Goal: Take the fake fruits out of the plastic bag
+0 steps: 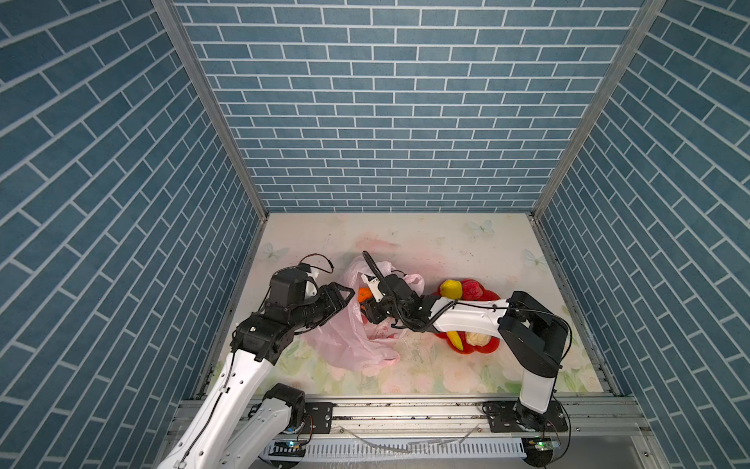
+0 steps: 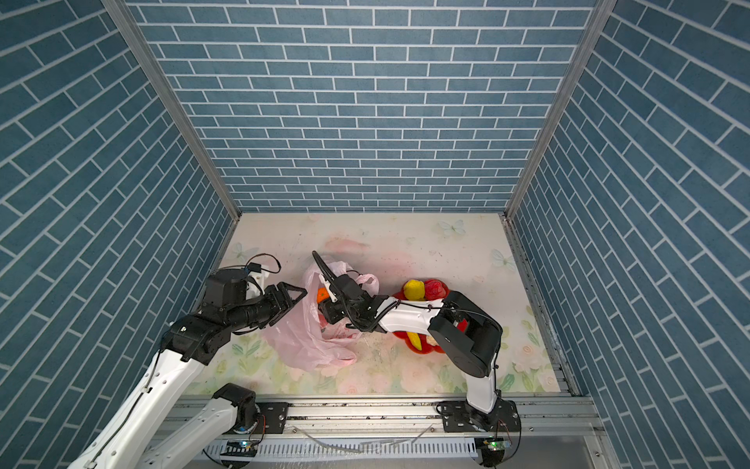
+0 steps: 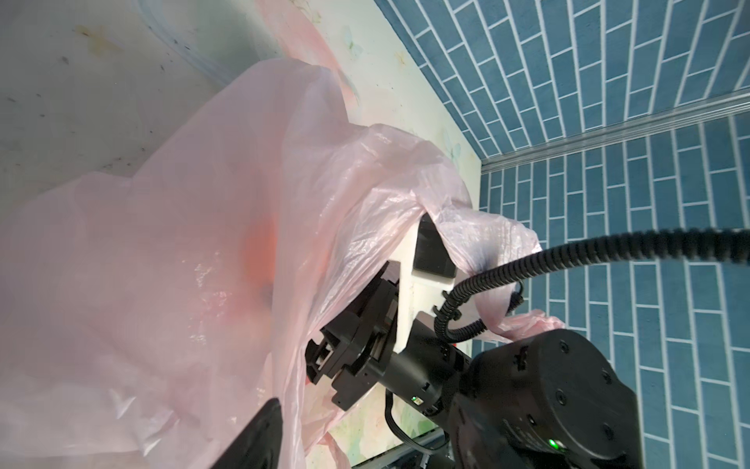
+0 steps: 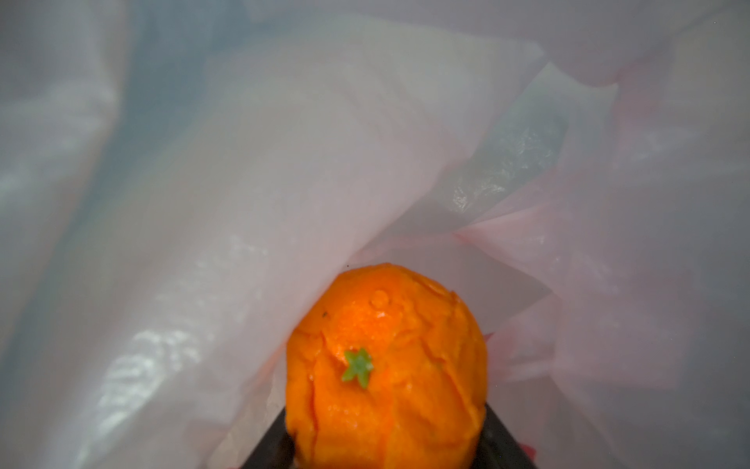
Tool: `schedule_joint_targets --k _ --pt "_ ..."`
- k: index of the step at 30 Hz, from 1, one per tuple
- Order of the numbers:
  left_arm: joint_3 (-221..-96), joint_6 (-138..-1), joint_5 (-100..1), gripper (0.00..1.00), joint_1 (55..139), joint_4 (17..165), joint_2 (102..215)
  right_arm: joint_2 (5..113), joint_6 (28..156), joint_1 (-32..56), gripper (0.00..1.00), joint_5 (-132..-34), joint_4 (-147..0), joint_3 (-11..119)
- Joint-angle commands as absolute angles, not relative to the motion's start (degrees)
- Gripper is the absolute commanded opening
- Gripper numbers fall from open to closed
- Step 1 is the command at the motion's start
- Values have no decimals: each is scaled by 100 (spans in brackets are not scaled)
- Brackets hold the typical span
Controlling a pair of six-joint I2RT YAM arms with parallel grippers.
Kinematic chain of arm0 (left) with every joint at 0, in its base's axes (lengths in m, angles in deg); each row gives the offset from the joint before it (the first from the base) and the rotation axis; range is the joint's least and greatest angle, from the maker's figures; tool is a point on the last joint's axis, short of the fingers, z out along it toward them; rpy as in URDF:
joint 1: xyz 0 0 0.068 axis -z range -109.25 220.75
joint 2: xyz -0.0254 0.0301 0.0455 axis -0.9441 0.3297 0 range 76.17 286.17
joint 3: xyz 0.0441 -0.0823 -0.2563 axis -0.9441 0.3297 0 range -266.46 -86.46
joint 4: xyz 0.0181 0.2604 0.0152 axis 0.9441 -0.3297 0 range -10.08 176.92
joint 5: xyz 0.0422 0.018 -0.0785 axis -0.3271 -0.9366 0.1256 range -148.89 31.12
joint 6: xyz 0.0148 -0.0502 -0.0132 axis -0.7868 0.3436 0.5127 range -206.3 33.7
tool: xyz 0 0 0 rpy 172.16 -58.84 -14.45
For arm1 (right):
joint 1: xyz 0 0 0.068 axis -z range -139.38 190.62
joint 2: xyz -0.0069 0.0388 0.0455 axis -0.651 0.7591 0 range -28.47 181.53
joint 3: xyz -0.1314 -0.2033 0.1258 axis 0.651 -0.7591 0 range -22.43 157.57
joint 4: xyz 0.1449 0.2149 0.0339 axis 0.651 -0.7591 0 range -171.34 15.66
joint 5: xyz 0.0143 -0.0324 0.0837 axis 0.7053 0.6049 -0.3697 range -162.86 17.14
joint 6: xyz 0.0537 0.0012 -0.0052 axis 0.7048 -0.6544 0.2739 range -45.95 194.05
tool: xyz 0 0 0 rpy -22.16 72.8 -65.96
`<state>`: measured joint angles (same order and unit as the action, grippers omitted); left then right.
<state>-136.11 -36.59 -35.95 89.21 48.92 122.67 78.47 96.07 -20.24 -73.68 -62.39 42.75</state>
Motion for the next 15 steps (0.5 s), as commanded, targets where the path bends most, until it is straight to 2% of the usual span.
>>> schedule_joint_targets --k 1,9,15 --pt "-13644 -4447 -3892 66 8982 4139 12526 7591 9418 -2065 0 -7257 -6256 4341" --pt "-13095 -4412 -4001 53 9428 5165 13209 7437 9392 -2077 0 -7277 -6377 4417" --pt "-13260 -4571 -4550 19 9405 5073 13312 7325 9374 -2095 0 -7161 -6438 4353"
